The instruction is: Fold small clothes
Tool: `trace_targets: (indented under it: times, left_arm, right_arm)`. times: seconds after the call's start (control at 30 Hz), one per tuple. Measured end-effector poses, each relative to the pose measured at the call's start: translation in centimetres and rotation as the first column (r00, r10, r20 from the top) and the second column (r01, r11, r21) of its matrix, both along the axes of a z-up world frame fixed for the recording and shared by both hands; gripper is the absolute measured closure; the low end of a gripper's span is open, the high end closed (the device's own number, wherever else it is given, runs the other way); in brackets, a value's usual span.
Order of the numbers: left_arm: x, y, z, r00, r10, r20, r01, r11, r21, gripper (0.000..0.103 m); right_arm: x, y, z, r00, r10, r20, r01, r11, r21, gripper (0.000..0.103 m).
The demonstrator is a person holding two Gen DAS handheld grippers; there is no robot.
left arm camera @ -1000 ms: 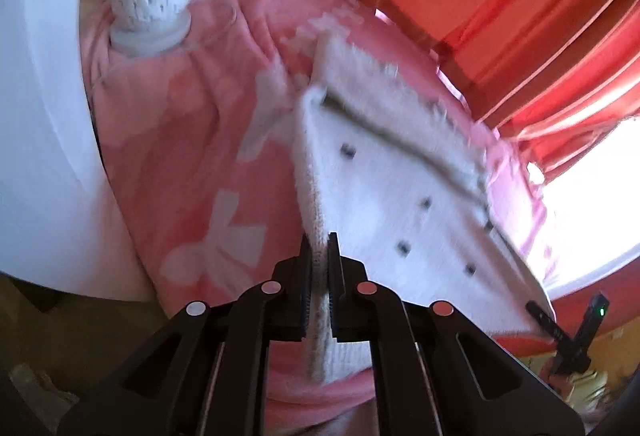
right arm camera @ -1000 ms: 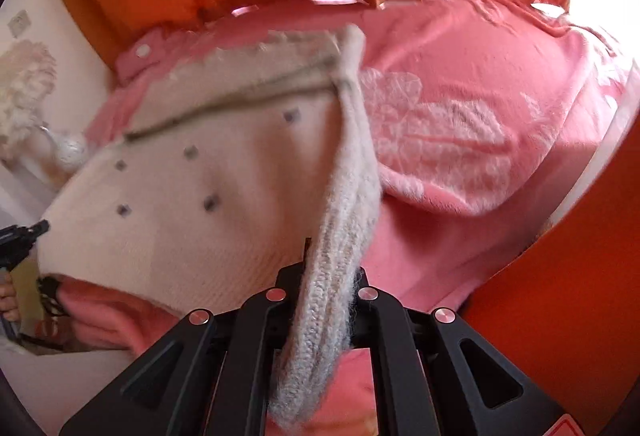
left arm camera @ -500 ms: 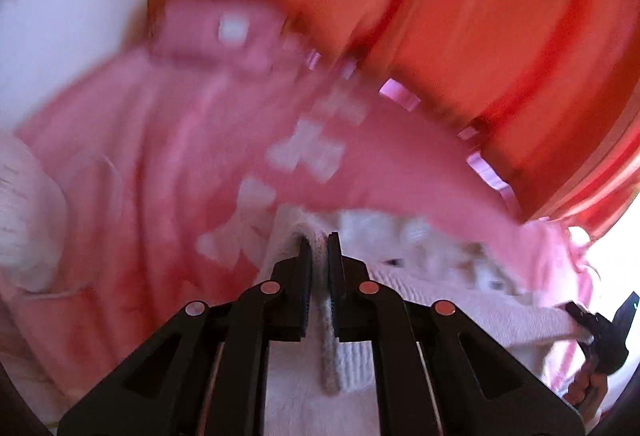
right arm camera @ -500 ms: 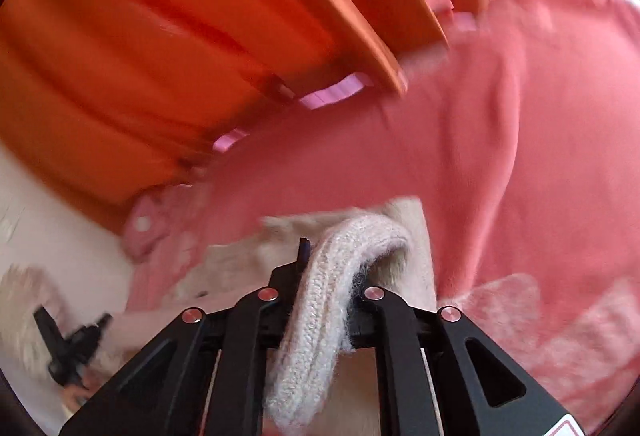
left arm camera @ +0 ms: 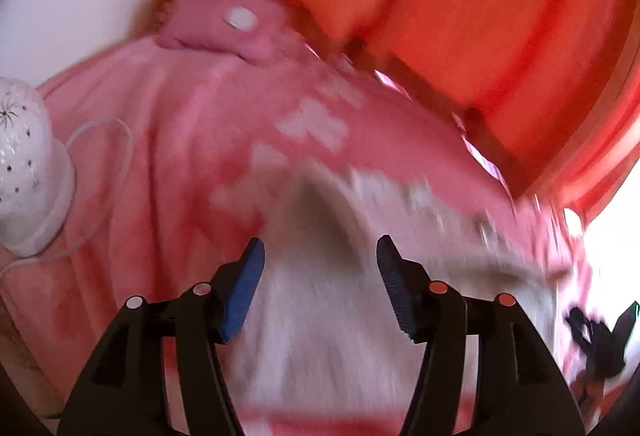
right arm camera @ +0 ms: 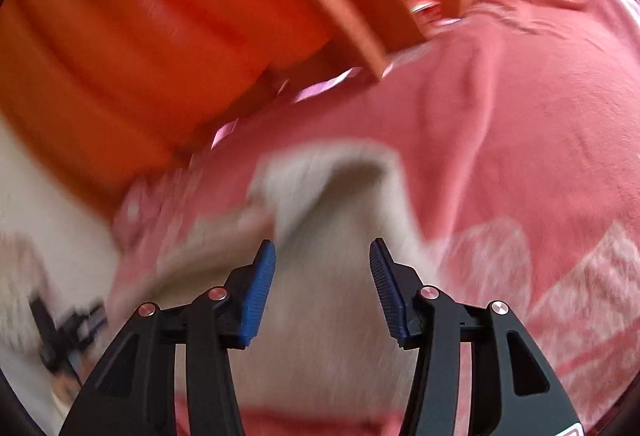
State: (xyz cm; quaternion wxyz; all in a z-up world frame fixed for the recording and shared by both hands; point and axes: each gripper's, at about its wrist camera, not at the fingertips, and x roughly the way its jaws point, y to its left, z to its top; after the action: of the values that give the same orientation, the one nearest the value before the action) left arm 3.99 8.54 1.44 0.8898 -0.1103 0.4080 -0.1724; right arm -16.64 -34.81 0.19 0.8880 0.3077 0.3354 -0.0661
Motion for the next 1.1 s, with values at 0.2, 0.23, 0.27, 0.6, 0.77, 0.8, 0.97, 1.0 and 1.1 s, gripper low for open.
trace_targets:
  times: [0.2,0.23,0.27,0.6,0.77,0.8,0.97,1.0,1.1]
  left_arm:
    - [3.0,-5.8,-2.4,0.994,-0.09,-0.056,0.098,0.98,0.172,0.047]
    - [4.7,-6.4,-2.6,0.996,-0.063,-0.062,0.073,0.98,0.184,0.047]
    - [7.0,-6.8,-2.7,0.998,-0.025,-0.066,0.037,0.98,0.195,0.047]
    - [4.2,2.0,-2.0,0.984,0.11,-0.141,-0.095,0.99,0.108,0.037]
    - [-0.8,2.5,-4.8,0.955,0.05,-0.292,-0.065,0.997,-0.042,0.034]
    - [-1.1,2.0,-5.0,0.955,0.031,-0.295,-0.051,0.997,-0.061,0.03]
    - [-0.7,0.6,-4.0,0.968,0.044,-0.248,-0.055,0.998,-0.037,0.086]
    - [-0.8,0.9,-3.3,0.967,0.044,-0.252,-0.06,0.997,-0.057,0.086]
    - [-1.7,1.9,-0.4,0.978,0.028,-0.205,-0.041,0.997,-0.061,0.088]
  right_arm:
    - [9.5,2.4,-1.2,0.98,0.162,-0.114,-0.176,0.977,-0.121,0.06]
    - [11.0,1.4,-0.8,0.986,0.129,-0.109,-0.143,0.981,-0.133,0.061]
    - [12.3,0.1,-0.2,0.993,0.076,-0.094,-0.089,0.987,-0.134,0.062]
    - [0.3,-4.0,-0.9,0.981,-0.13,-0.147,0.125,0.991,-0.045,0.047]
    - [-4.7,-2.1,-5.7,0.97,-0.083,-0.229,0.125,0.976,0.176,0.045]
    - [-4.7,-1.7,-6.0,0.973,-0.069,-0.221,0.118,0.969,0.216,0.043]
    - [-2.2,-1.3,-5.0,0.976,-0.071,-0.205,0.113,0.973,0.202,0.08]
    - [-2.4,-1.4,-3.7,0.983,-0.071,-0.168,0.105,0.974,0.203,0.081]
    - [-4.6,-1.3,1.4,0.994,-0.094,-0.063,0.1,0.988,0.116,0.085]
